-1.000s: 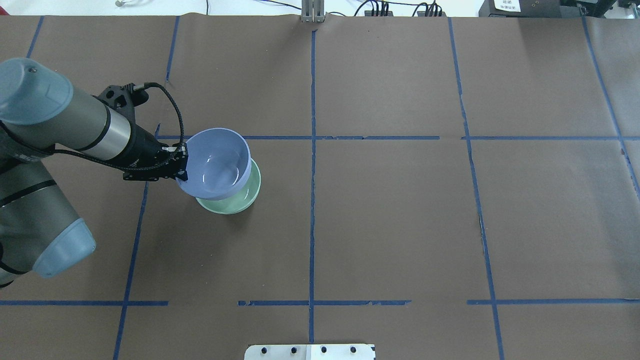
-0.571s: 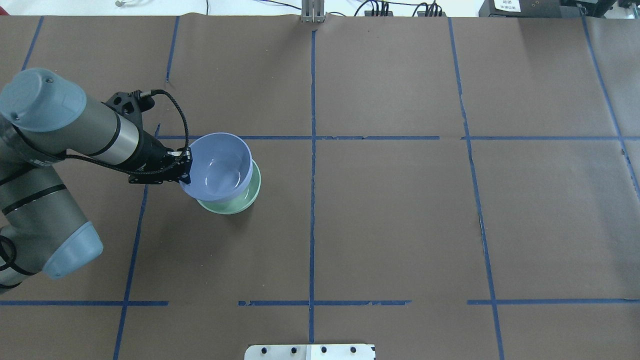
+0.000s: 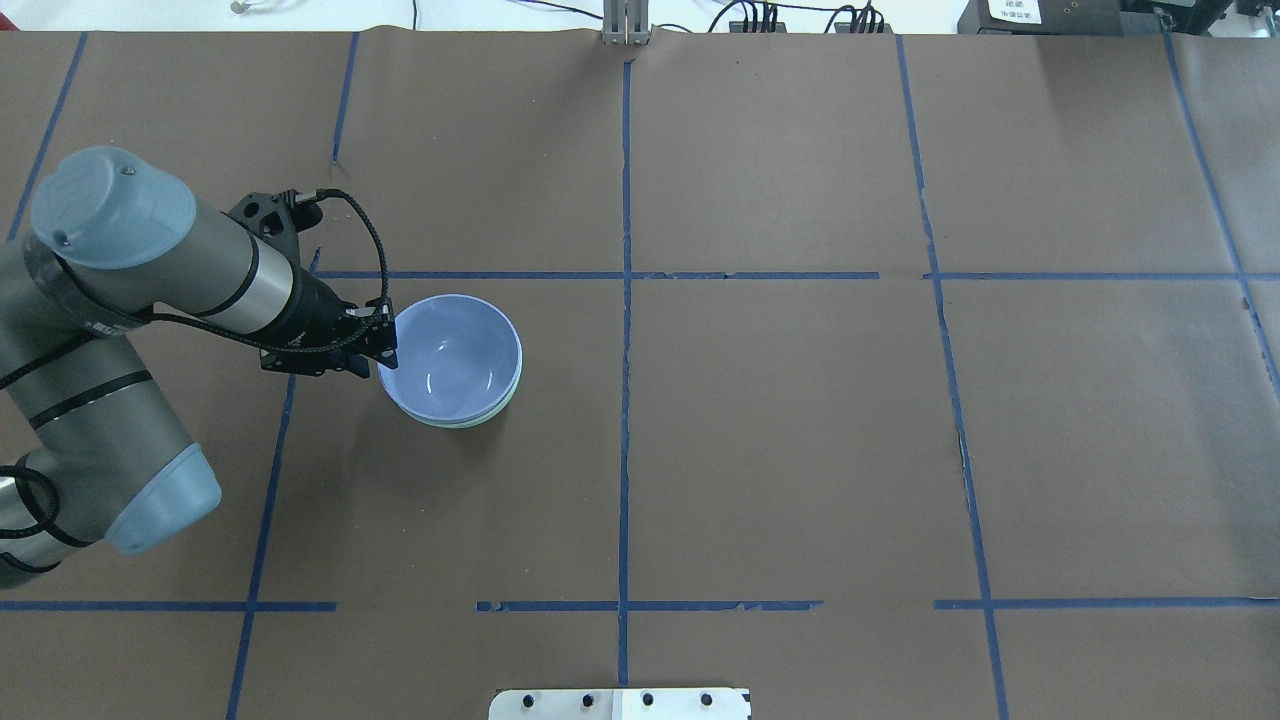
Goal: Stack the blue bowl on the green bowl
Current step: 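Lower the blue bowl into the green bowl and open the left gripper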
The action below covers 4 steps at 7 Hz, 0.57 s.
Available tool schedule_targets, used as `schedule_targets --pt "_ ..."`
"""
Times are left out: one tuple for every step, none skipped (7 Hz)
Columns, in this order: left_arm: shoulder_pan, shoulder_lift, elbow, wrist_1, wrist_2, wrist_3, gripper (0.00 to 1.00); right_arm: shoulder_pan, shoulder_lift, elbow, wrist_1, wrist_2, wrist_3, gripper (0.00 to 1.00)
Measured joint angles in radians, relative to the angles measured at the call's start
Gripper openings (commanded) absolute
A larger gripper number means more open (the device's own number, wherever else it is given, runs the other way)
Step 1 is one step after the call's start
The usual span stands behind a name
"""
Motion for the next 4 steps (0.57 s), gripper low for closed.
schedule_targets --pt "0.001 0.002 0.006 -0.016 0.000 0.001 1.00 0.000 0.000 0.000 0.000 0.000 0.000 1.00" --pt "0.001 0.005 0.004 -0.023 -0.001 0.002 1.00 0.000 0.000 0.000 0.000 0.000 0.000 1.00" --pt "-0.004 0.009 -0.004 -0.024 -0.001 0.015 1.00 0.000 0.000 0.000 0.000 0.000 0.000 1.00" --pt "-0.026 0.012 -0.014 -0.021 -0.003 0.075 1.00 0.000 0.000 0.000 0.000 0.000 0.000 1.00"
